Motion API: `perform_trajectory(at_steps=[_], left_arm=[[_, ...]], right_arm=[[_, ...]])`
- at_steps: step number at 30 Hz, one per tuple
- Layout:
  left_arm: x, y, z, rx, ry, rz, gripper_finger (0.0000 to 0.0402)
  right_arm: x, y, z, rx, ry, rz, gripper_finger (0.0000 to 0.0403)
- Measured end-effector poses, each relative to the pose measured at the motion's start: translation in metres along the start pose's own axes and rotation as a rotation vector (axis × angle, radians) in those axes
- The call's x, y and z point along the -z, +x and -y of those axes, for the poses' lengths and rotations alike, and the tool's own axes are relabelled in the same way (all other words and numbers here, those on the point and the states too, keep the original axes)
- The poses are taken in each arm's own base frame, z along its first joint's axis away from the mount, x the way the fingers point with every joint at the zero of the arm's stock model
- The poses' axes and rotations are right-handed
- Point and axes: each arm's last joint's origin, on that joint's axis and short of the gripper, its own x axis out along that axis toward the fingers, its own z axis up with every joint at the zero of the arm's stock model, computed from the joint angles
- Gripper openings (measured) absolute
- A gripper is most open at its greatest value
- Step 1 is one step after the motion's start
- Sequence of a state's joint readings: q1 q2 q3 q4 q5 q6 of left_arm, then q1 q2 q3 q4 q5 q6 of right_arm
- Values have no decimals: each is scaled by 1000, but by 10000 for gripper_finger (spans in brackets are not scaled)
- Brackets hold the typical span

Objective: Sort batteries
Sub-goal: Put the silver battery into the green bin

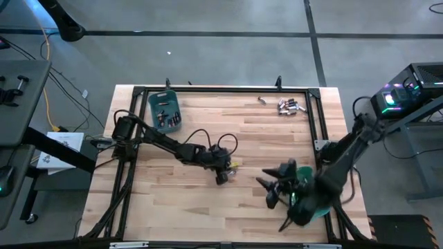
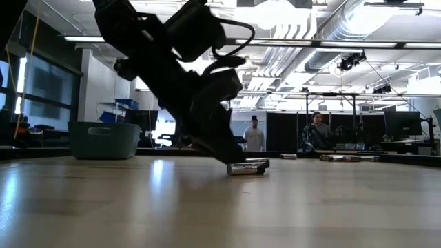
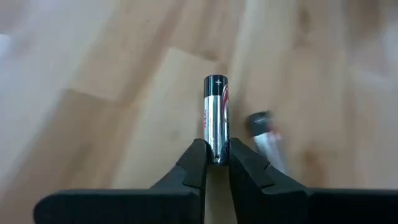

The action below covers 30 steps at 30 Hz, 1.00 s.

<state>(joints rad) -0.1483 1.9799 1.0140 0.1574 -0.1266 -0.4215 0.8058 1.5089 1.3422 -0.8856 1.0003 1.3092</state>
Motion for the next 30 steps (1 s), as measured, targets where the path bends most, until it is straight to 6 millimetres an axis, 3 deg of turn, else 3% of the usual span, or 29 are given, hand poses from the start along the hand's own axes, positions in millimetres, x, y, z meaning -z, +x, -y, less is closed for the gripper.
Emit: perform_trajectory(at_steps=[5, 8, 11, 13, 15, 21, 26, 30], left_arm=[[-32, -20, 10, 128, -111, 71, 29], [-59, -48, 22, 233, -96, 196, 29], [-82, -83, 31, 386, -85, 330, 29], [-96, -107, 36, 476, -75, 435, 29], [-108, -128, 38, 547, -67, 540, 29], [-128, -173, 43, 666, -58, 779, 29], [-129, -180, 46, 700, -62, 826, 29], [-129, -180, 46, 698, -64, 827, 29]], right_arm=[[40, 8, -14, 28, 119, 23, 190], [61, 13, -20, 36, 198, 87, 190], [75, 10, -23, -2, 300, 266, 190], [78, 7, -24, -59, 356, 438, 190], [78, 5, -25, -83, 380, 494, 190], [36, 3, -29, -20, 333, 543, 190], [-17, -11, -39, 66, 182, 552, 188], [-60, -24, -51, 88, -11, 435, 184]])
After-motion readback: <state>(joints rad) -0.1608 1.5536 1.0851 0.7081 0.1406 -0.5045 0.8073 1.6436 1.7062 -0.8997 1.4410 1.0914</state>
